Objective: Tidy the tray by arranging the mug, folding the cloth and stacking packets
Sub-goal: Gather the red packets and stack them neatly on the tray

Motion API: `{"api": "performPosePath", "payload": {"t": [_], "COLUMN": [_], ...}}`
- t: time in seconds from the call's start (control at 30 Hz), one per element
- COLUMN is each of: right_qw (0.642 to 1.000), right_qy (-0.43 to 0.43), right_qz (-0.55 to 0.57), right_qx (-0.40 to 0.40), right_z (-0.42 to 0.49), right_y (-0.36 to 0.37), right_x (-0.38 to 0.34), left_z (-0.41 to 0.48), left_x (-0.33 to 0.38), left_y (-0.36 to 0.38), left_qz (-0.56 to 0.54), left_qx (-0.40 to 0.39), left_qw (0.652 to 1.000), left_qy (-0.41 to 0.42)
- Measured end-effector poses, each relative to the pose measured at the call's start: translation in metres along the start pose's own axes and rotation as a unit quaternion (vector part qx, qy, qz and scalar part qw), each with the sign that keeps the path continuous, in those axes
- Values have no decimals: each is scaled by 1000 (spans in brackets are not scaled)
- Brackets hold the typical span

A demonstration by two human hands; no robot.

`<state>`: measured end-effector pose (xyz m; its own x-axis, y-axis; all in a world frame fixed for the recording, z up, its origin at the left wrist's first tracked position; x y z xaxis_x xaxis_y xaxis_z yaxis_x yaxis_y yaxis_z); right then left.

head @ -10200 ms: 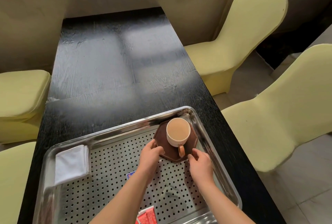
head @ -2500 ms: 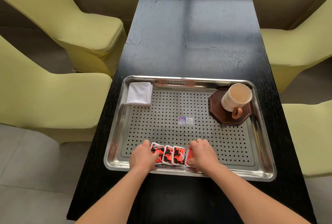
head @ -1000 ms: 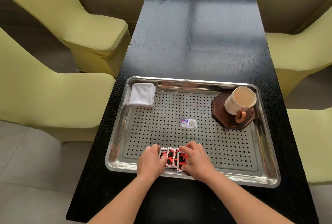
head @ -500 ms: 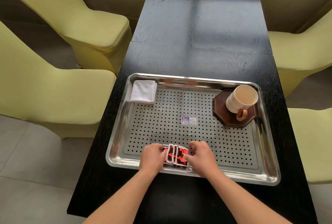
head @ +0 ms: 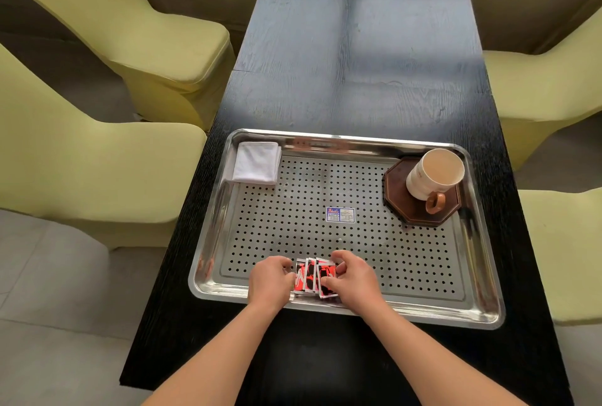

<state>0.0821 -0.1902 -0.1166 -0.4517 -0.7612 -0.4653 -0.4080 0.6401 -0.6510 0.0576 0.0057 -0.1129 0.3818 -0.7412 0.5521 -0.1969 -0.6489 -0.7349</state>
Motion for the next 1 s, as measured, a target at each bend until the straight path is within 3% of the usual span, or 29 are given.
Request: {"api": "performPosePath", "payload": {"t": [0.43, 0.63, 0.8, 1.0], "right_qw": [999, 997, 1000, 999], "right_qy": [-11, -6, 20, 14], "right_qz": [-34, -58, -10, -28], "right_qx": [3, 49, 18, 31], "right_z": [-5, -8, -7, -9], "right_y": [16, 7, 21, 24], "right_x": [-21, -15, -17, -16], "left_z": [2, -2, -3, -2], "left_x": [1, 4, 4, 4], "left_y": [5, 5, 6, 2], "left_qz": [-2, 2, -4, 5], "left_qx": [-32, -17, -24, -26], "left_qw": [999, 1000, 1000, 1000], "left_qy": [-18, -12, -10, -8]}}
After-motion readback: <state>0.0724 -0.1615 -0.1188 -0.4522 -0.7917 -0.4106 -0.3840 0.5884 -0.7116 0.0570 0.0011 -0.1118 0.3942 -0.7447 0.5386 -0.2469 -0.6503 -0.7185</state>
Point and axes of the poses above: each hand's wrist, its own z-axis towards the middle knuckle, its own y-axis out of the palm, x = y × z, the point moved 8 cm from there along z, towards the middle knuckle, and after that the axes turned 9 degrees about y, right-handed, at the moved point
